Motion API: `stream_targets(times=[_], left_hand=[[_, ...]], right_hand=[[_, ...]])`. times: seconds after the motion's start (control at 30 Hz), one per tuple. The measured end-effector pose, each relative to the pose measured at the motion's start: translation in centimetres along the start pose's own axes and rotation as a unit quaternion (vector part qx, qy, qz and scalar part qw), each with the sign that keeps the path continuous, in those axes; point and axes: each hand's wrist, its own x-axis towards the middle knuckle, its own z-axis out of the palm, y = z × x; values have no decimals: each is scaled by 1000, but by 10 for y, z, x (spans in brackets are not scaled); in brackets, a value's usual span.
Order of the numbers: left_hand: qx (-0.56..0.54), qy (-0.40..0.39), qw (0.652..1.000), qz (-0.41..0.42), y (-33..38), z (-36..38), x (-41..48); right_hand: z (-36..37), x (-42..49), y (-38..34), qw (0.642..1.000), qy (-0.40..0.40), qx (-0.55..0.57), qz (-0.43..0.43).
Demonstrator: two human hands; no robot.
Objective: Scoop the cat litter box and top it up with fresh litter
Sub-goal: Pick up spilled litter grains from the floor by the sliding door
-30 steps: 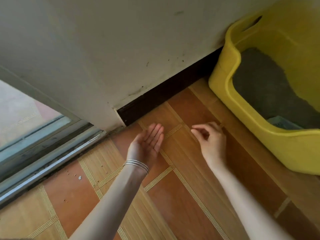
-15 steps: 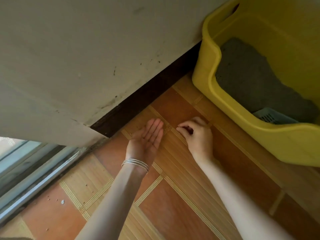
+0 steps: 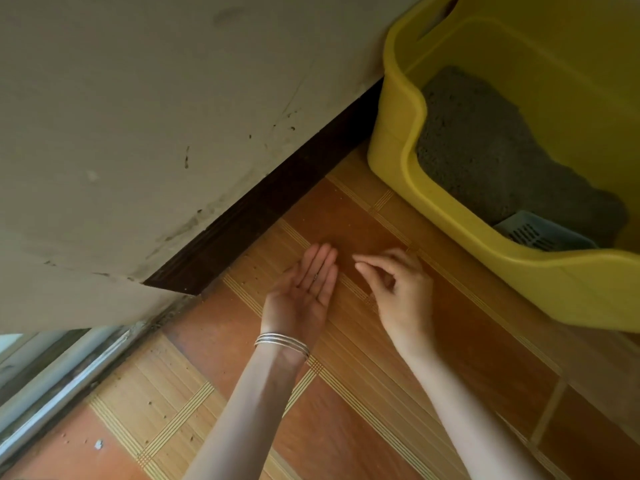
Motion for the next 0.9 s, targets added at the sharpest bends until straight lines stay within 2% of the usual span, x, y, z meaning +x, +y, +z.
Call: stream_targets(times=[0.13, 0.27, 0.53, 0.73, 0.9], left_hand=[[7, -1, 1000, 0, 2, 3, 3], [16, 3, 1000, 7, 4, 6, 7], [12, 5, 1000, 27, 9, 2, 7], [2, 3, 1000, 29, 15, 4, 12], [12, 2, 1000, 20, 16, 1, 17]], right_hand=[[-22, -12, 32, 994, 53, -81, 51], [-24, -8, 42, 990, 51, -114, 62], [-9, 26, 37, 990, 68, -110, 54], [7, 49, 30, 998, 21, -57, 15], [13, 53, 29, 997, 48, -64, 15]])
